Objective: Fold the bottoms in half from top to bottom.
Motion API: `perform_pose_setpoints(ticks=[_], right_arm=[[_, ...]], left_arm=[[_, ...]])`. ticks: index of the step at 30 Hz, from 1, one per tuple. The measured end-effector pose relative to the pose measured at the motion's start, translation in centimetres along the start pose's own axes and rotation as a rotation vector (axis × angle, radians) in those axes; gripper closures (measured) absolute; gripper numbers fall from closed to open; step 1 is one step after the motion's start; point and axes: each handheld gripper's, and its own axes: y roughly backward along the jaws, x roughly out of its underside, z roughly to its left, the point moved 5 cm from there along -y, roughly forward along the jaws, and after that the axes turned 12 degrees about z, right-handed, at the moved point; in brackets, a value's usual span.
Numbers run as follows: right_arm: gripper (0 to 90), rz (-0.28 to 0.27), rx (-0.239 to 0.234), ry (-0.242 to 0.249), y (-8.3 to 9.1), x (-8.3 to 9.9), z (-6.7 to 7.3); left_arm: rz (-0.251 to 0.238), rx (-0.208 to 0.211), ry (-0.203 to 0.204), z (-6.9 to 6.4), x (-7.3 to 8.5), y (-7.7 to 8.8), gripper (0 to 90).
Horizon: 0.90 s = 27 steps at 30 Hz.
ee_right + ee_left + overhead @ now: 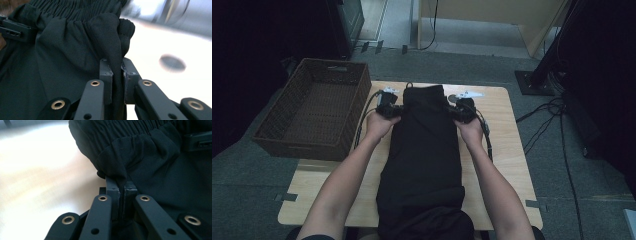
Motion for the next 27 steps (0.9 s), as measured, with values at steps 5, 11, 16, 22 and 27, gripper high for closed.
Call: perform_pose_setpoints(ticks=[5, 11, 16, 22, 27], right_arm=[[81.4, -0.075, 0.048, 0.096, 2.3, -1.8, 1.0], [81.4, -0.065, 0.001, 0.122, 4.5, 1.3, 3.4], [81.1, -0.017, -0.039, 0.136, 6.1, 4.6, 5.4], [80.7, 0.059, -0.111, 0.12, 6.6, 9.3, 7.1], [80.6, 0.149, -0.151, 0.104, 6.0, 12.9, 8.2]], left_arm=[[-0.049, 0.001, -0.051, -0.7, -0.1, 2.2, 87.7], [-0.037, 0.046, -0.087, -2.8, 3.9, 4.0, 87.7], [0.022, 0.095, -0.1, -4.6, 7.7, 4.8, 87.5], [0.097, 0.127, -0.129, -6.3, 12.0, 4.9, 87.4], [0.187, 0.145, -0.137, -7.2, 15.4, 3.9, 87.1]])
